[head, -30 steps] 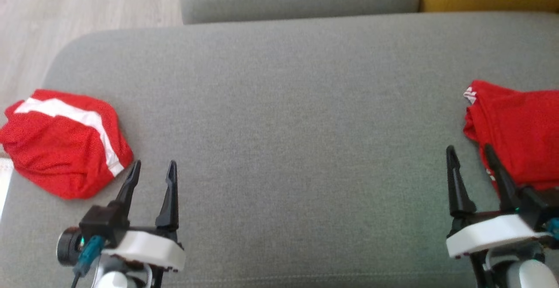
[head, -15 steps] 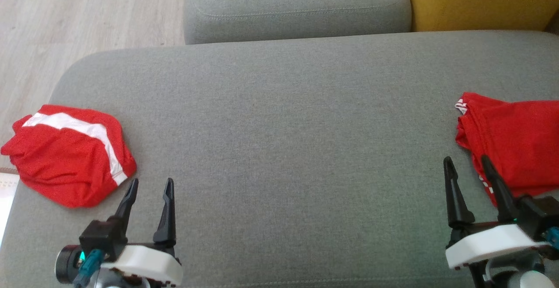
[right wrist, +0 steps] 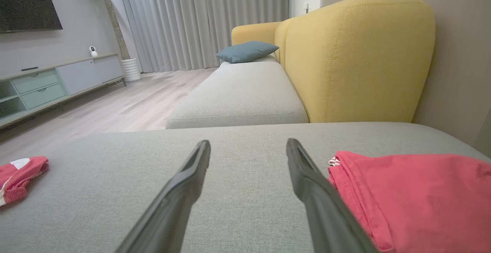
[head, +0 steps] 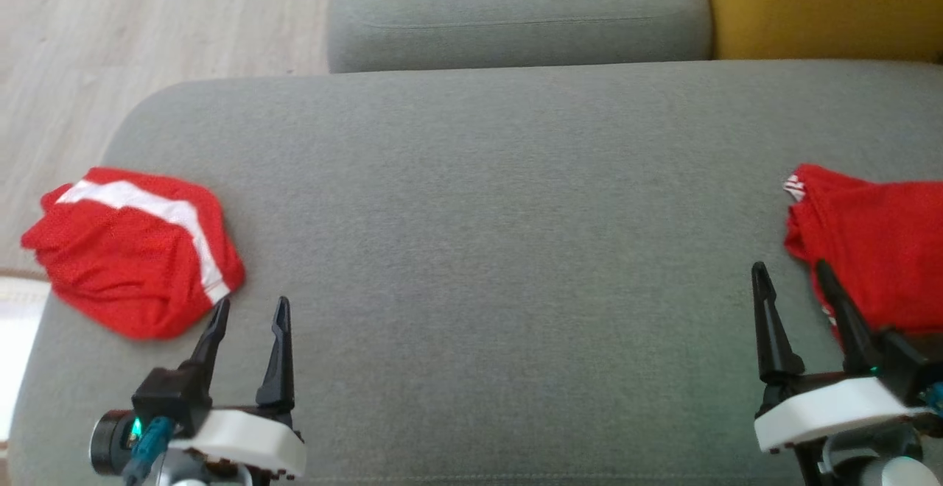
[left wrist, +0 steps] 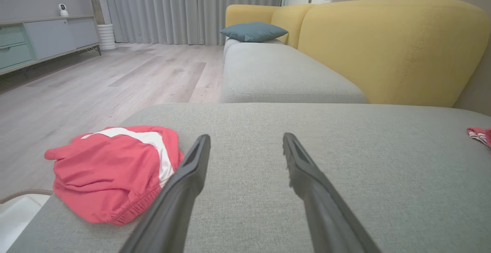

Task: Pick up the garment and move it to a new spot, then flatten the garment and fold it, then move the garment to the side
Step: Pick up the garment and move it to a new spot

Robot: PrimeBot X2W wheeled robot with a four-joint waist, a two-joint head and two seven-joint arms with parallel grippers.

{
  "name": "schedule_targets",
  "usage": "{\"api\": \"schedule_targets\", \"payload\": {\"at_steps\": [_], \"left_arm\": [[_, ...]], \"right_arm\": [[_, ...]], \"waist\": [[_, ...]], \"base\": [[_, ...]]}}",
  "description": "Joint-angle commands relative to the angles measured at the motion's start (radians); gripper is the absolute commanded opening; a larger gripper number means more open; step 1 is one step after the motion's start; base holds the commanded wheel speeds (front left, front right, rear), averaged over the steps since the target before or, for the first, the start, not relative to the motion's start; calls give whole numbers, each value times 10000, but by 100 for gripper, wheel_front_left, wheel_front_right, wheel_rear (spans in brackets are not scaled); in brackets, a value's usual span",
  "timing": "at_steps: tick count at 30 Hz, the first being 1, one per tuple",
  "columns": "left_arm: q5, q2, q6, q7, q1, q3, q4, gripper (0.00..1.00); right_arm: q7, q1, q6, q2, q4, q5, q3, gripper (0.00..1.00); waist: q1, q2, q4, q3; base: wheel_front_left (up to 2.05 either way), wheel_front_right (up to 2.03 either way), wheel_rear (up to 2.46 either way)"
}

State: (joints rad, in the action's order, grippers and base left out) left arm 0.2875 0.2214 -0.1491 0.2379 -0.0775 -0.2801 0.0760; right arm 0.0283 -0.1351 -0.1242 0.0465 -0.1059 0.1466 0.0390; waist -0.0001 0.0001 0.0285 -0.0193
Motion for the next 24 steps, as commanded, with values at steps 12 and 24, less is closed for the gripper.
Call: {"api": "schedule_targets", "payload": {"at_steps": [12,24], "left_arm": [[132,229,68,124,1157,508,-202,100],[198,306,91,201,1198,717,-223,100]], "right_arm": [[324,222,-65,57,-1084,56,-622,100],[539,248,-65,44,-1334,28,-699,100]], "waist": [[1,-1,2393,14],[1,-1,3546,117]], "base": [[0,0,0],[0,0,0]]}}
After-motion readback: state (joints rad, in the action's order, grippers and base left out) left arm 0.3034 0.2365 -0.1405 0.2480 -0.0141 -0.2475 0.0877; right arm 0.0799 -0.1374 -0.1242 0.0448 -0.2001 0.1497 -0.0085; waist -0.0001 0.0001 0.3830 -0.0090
